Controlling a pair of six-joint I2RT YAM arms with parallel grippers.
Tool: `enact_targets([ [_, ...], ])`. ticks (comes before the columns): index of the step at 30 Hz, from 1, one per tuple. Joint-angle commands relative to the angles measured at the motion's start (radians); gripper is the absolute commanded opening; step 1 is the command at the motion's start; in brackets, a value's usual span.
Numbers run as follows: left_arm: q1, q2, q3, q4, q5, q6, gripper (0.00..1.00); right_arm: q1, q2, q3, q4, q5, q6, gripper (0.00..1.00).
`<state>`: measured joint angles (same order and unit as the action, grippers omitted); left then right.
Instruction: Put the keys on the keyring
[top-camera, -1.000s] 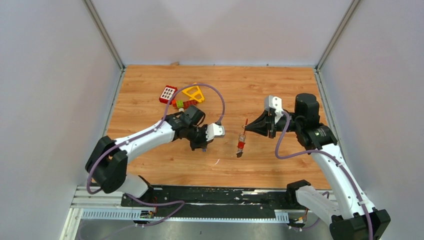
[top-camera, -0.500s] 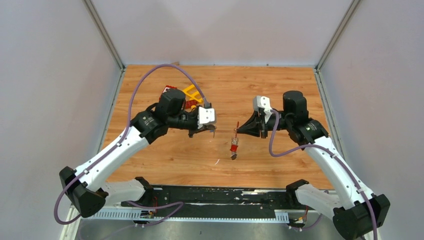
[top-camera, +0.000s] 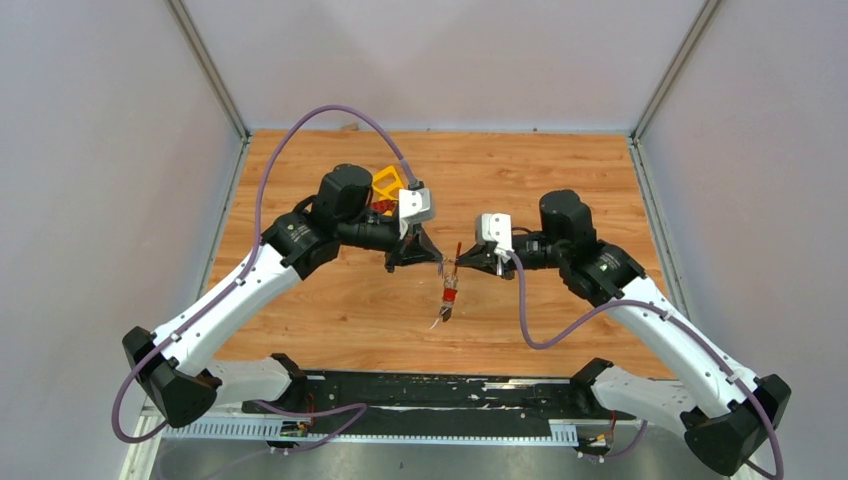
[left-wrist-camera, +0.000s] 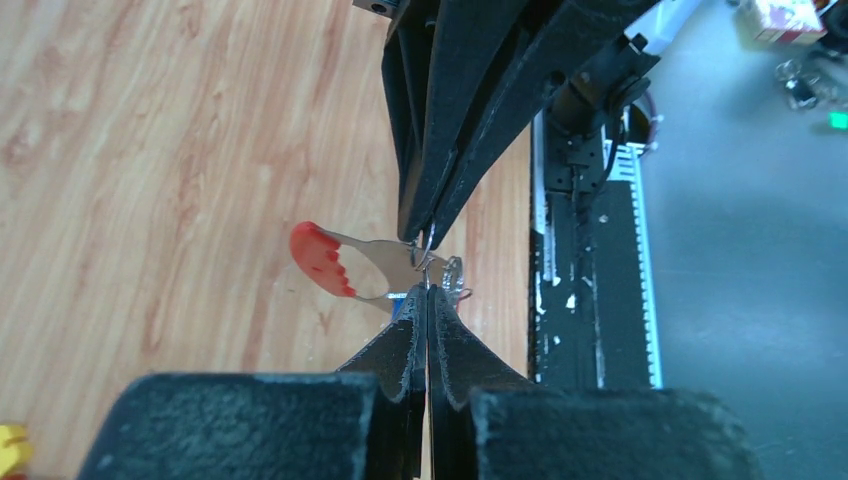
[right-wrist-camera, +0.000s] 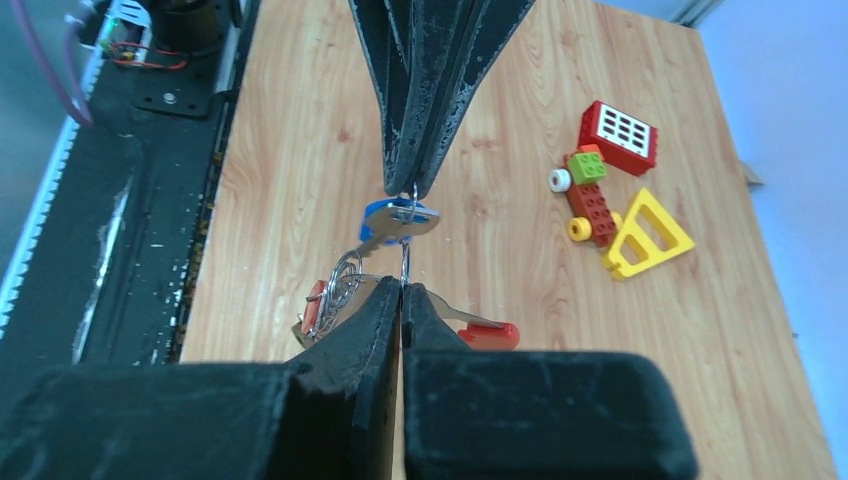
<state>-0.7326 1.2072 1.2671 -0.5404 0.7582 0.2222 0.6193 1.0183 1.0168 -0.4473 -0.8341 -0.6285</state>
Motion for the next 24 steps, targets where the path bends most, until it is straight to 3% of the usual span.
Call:
enact_targets([
  [1, -0.002, -0.004, 0.006, 0.053, 0.042, -0.13, 0.0, 0.056, -0.049, 0.011, 0.074, 0.164, -0.064, 0.0],
  [24, -0.002, 0.023, -0.023, 0.087, 0.012, -0.118, 0.0, 0.096, -0.077, -0.038, 0.094, 0.209, -0.064, 0.0],
])
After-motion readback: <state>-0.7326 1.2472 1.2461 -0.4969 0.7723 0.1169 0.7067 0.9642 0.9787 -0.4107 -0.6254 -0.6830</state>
